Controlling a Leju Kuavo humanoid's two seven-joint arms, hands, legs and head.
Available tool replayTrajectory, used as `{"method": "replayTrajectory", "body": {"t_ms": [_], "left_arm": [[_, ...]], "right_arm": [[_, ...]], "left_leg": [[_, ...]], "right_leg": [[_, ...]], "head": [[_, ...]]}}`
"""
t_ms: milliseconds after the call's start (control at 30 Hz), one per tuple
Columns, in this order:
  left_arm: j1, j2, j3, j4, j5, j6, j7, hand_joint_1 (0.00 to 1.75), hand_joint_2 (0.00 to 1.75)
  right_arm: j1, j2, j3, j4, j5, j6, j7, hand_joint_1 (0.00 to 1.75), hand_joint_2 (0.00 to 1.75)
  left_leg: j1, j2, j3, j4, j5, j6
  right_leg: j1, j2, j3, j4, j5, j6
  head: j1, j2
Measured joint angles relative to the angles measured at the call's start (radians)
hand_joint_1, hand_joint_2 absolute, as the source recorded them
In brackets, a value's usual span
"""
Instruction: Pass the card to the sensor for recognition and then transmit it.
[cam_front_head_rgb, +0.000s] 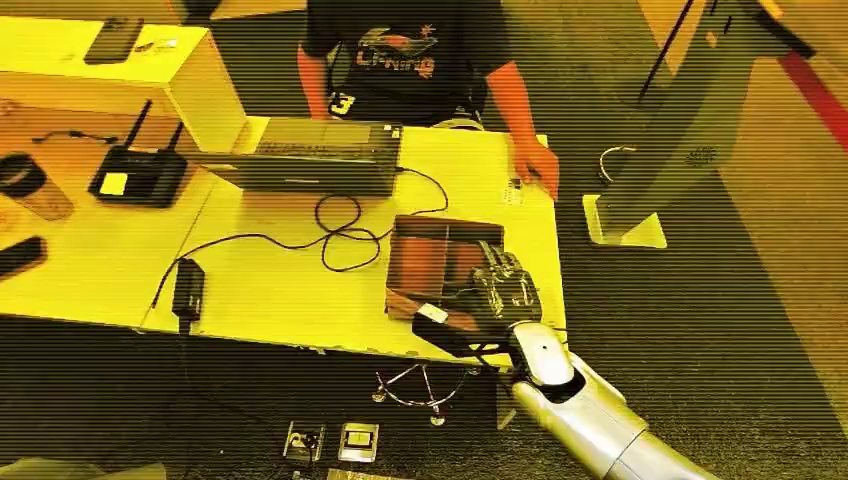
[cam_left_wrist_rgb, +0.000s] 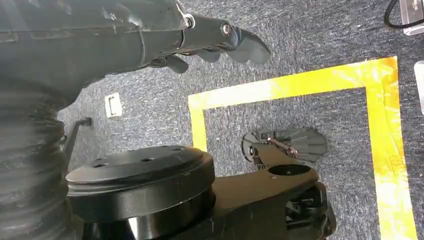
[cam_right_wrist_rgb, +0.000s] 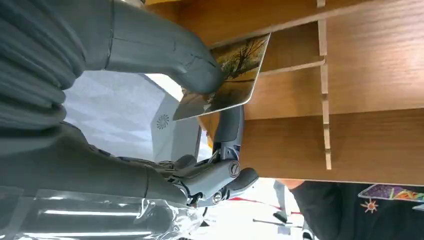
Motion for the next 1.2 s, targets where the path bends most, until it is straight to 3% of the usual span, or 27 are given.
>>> {"method": "replayTrajectory", "body": {"t_ms": [333,700,867,967,1200], "left_arm": [[0.000,0.000,0.000,0.000,0.000,0.004,0.000,0.00,1.75],[0.000,-0.003,0.000,0.000,0.003,0.018,-0.003,0.00,1.75],[0.000,-0.003,0.000,0.000,0.006,0.019,-0.004,0.00,1.75],[-0.001,-0.005,0.000,0.000,0.006,0.019,-0.004,0.00,1.75],[-0.011,-0.009,0.000,0.000,-0.003,0.019,0.005,0.00,1.75]], "right_arm": [[-0.005,0.000,-0.016,-0.009,0.027,-0.064,0.015,1.62,1.75],[-0.047,-0.013,-0.085,-0.224,0.139,-0.094,0.058,1.61,1.75],[-0.067,-0.018,-0.107,-0.293,0.151,-0.091,0.059,1.75,1.75],[-0.083,-0.019,-0.111,-0.312,0.151,-0.094,0.055,1.75,1.75],[-0.161,-0.009,-0.124,-0.284,0.133,-0.178,0.039,1.75,1.75]], "left_leg": [[0.000,0.000,0.000,0.000,0.000,0.000],[0.000,0.001,0.000,0.000,0.000,0.000],[0.000,0.002,0.000,0.000,0.000,0.000],[0.000,0.002,0.000,0.000,0.000,0.000],[0.000,0.002,0.000,0.000,0.000,0.000]], "right_leg": [[0.000,0.000,0.000,0.000,0.000,0.000],[0.000,0.001,0.000,0.000,0.000,0.000],[0.000,0.001,0.000,0.000,0.000,0.000],[0.000,0.001,0.000,0.000,0.000,0.000],[0.000,0.001,0.000,0.000,0.000,0.000]], "head": [[0.000,0.000],[0.000,0.000],[0.000,0.000],[0.000,0.000],[0.000,0.000]]}}
